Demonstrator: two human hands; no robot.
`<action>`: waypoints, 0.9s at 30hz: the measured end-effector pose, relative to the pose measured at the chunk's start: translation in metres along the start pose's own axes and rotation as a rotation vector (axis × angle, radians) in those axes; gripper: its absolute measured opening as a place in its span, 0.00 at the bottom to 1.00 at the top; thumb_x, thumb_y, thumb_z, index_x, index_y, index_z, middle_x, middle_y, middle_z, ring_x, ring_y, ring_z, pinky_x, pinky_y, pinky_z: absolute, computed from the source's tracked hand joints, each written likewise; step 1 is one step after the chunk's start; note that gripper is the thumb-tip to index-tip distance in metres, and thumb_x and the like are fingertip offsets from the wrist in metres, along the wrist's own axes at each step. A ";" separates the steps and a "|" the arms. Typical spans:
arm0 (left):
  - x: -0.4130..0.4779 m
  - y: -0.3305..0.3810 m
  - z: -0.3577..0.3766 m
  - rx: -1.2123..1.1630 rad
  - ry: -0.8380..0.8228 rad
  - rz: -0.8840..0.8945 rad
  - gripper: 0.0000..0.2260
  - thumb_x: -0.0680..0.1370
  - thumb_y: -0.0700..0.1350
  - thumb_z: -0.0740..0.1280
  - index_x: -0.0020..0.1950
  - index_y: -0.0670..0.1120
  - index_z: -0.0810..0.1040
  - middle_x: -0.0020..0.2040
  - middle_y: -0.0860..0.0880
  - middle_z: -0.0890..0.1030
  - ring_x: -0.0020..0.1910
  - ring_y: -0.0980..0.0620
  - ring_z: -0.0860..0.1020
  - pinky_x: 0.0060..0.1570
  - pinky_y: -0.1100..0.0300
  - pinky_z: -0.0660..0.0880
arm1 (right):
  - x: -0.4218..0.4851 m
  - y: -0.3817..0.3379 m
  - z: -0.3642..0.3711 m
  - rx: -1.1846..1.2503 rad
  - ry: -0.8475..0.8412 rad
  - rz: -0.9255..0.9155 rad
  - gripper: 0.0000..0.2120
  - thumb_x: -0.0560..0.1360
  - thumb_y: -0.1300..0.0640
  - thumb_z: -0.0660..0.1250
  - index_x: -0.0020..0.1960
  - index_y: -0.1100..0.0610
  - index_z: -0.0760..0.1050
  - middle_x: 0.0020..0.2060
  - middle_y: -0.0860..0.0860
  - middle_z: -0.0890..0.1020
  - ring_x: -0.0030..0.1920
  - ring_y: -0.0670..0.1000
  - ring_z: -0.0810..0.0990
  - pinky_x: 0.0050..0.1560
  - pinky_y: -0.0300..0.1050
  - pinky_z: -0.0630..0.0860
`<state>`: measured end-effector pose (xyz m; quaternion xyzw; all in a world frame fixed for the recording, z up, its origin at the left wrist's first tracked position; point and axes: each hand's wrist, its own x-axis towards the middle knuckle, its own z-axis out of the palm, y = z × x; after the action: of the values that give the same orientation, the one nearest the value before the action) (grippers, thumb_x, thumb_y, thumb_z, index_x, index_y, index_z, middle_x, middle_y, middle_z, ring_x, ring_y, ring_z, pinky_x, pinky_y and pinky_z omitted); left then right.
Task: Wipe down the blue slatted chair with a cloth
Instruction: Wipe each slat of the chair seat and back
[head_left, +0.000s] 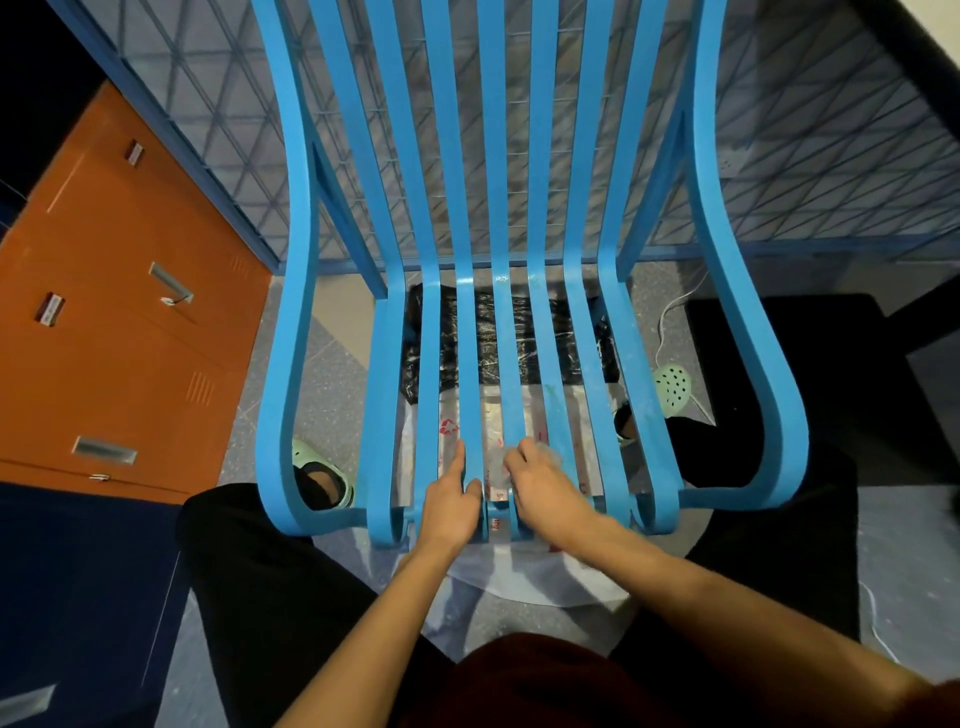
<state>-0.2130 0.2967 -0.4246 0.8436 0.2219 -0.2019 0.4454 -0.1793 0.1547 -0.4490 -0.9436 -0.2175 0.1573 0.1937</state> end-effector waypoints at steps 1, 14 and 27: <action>0.000 0.000 0.000 0.005 -0.005 0.000 0.27 0.82 0.42 0.58 0.78 0.54 0.53 0.48 0.45 0.78 0.35 0.55 0.72 0.34 0.68 0.70 | -0.015 -0.003 0.003 -0.008 -0.019 -0.008 0.18 0.73 0.71 0.63 0.62 0.62 0.70 0.59 0.57 0.70 0.60 0.57 0.71 0.62 0.48 0.70; 0.002 -0.002 0.004 -0.012 0.023 0.004 0.27 0.82 0.40 0.58 0.78 0.55 0.54 0.50 0.50 0.75 0.37 0.55 0.75 0.29 0.72 0.69 | -0.034 -0.003 0.017 -0.005 -0.094 0.035 0.12 0.75 0.66 0.66 0.58 0.60 0.74 0.56 0.57 0.72 0.55 0.58 0.76 0.56 0.51 0.76; 0.006 -0.007 0.008 0.004 0.023 -0.034 0.27 0.82 0.41 0.57 0.78 0.57 0.53 0.39 0.44 0.76 0.32 0.52 0.72 0.29 0.61 0.68 | 0.044 0.006 -0.015 0.083 0.015 0.133 0.05 0.78 0.64 0.59 0.51 0.60 0.72 0.52 0.57 0.73 0.45 0.58 0.77 0.50 0.53 0.77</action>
<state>-0.2132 0.2945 -0.4368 0.8428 0.2410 -0.2001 0.4376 -0.1337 0.1663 -0.4477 -0.9482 -0.1461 0.1719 0.2236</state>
